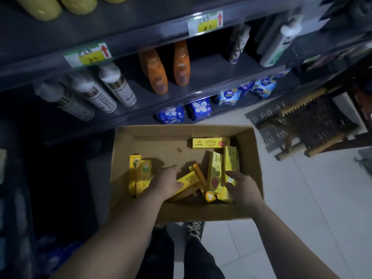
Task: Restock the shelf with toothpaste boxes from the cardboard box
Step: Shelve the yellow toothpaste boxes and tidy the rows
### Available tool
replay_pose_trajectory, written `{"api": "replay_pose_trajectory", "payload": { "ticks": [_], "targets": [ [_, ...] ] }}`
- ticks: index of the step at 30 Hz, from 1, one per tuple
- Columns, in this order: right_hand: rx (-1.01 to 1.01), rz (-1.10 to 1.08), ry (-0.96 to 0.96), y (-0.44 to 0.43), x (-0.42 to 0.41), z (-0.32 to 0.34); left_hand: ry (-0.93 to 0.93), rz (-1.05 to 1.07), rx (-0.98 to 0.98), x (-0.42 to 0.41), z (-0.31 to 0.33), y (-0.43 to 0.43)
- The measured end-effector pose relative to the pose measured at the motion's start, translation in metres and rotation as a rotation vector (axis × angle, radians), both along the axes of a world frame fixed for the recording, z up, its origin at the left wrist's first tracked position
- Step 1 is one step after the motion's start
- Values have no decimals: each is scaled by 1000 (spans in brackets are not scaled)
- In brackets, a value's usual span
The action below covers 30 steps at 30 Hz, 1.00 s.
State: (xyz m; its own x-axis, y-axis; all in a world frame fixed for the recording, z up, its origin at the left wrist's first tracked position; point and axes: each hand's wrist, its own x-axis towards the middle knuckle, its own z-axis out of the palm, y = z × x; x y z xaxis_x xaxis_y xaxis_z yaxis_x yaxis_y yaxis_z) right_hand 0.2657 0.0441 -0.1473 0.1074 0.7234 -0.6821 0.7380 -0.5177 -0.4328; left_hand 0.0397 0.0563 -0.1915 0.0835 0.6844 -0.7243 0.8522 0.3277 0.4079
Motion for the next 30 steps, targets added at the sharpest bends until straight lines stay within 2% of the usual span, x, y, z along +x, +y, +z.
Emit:
{"api": "replay_pose_trajectory", "payload": {
  "ticks": [7,15,17,24,30],
  "targets": [
    [23,-106,52,3,6,-40,0,-70,-31,40,-56,15],
    [28,-120,50,-1,5,-57,50,-108,16,30,-63,23],
    [12,-127,41,-1,0,-59,53,-55,40,18,-56,30],
    [-147,-183,-153,-6,-30,-73,-169,322,132,-28,-23,50],
    [-200,-160,-295,1,-50,-87,-231,504,172,-45,-19,46]
  ]
}}
